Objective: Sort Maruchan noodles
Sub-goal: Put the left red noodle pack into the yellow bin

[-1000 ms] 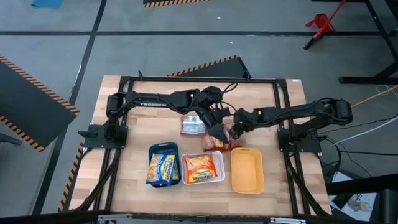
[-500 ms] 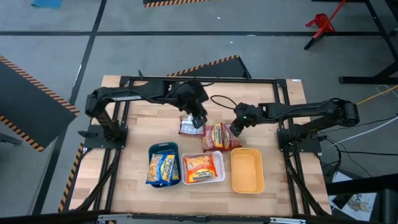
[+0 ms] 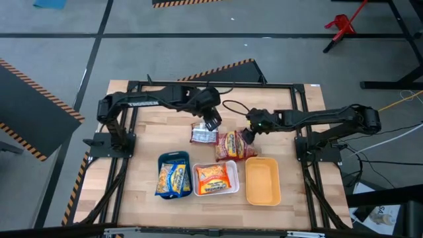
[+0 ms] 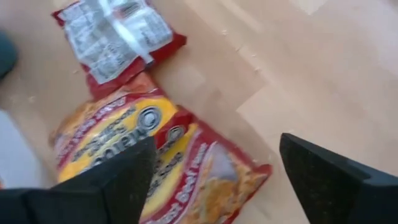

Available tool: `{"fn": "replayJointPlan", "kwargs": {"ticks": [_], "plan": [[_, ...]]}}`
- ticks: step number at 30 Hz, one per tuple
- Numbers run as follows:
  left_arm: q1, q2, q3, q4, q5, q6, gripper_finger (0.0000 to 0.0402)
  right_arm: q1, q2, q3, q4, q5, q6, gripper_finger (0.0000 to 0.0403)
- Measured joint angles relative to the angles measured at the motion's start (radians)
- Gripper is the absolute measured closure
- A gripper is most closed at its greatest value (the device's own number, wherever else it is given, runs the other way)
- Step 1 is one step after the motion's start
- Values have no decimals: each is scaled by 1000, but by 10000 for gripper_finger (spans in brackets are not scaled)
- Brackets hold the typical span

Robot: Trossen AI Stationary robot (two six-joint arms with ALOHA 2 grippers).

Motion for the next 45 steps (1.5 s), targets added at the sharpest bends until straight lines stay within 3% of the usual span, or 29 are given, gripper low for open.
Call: {"fn": "replayJointPlan", "kwargs": {"ticks": [3, 5, 11, 16, 20, 26, 33, 37, 45], "plan": [[16, 29, 0, 134, -77, 16, 277, 0, 0, 0, -3, 18, -29, 59], [23, 42, 0, 141, -89, 21, 278, 0, 0, 0, -16, 14, -30, 57], [51, 15, -5, -192, -20, 19, 269, 0, 0, 0, -21, 19, -9, 57], [76, -108, -4, -427, 17, 23, 251, 0, 0, 0, -21, 39, 46, 56], [94, -235, -62, -494, 5, -29, 228, -1, 0, -1, -14, 76, 54, 56], [119, -382, -336, -307, 61, -130, 186, -8, 0, -1, -23, 80, 59, 56], [83, -347, -625, 39, 248, -180, 140, -31, 0, -1, -25, 82, 61, 56], [54, -258, -681, 163, 282, -211, 121, -51, 0, -1, -24, 82, 57, 56], [13, -66, -675, 282, 310, -163, 110, -72, 0, -1, -24, 63, 47, 56]]}}
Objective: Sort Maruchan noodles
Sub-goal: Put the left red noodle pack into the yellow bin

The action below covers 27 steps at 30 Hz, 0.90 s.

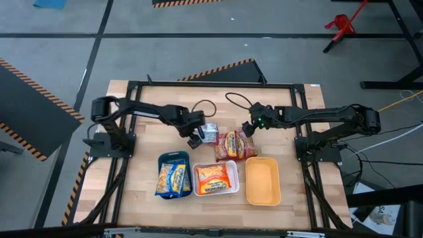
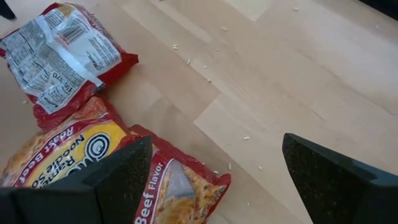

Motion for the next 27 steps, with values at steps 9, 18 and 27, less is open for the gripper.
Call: {"fn": "replayJointPlan", "kwargs": {"ticks": [9, 18, 27], "plan": [[-8, 104, 2, 72, -57, 52, 110, 0, 0, 0, -7, -22, -2, 56], [-8, 140, 5, 84, -89, 42, 168, 0, 0, 0, -14, -27, -1, 56], [-7, 143, 3, 89, -136, 26, 310, 0, 0, 0, -14, -26, -1, 56]]}}
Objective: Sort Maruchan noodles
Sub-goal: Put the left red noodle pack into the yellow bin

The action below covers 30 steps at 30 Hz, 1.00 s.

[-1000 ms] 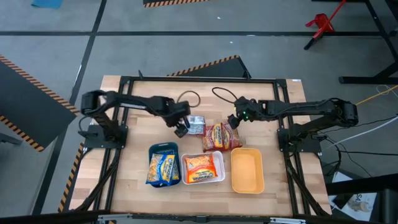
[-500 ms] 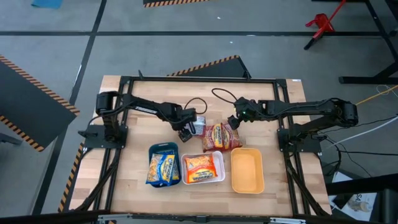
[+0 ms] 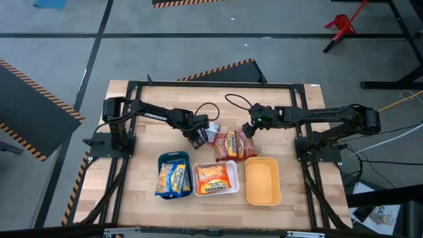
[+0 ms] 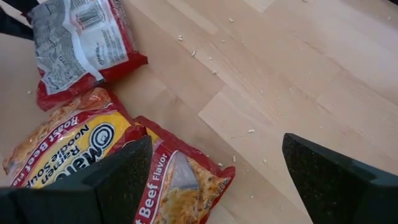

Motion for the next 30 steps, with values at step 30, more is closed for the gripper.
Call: {"fn": "replayJointPlan", "kwargs": {"ticks": [30], "plan": [[-42, -391, 16, -30, -48, -252, 401, -228, 0, 0, -24, 58, -109, 56]]}}
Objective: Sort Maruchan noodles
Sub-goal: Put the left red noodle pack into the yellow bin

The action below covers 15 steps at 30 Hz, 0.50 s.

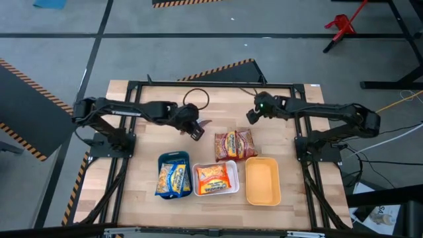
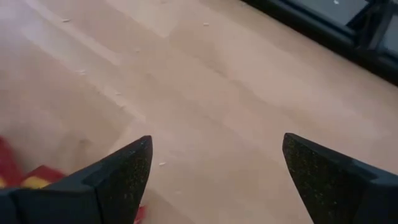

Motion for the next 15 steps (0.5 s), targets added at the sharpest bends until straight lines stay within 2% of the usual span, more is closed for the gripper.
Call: {"fn": "replayJointPlan", "kwargs": {"ticks": [8, 15], "plan": [[-78, -28, 0, 217, -28, -77, 401, -122, 0, 0, 54, -61, -108, 56], [-137, -26, 0, 417, -34, -120, 401, -182, 0, 0, 71, -85, -179, 56]]}}
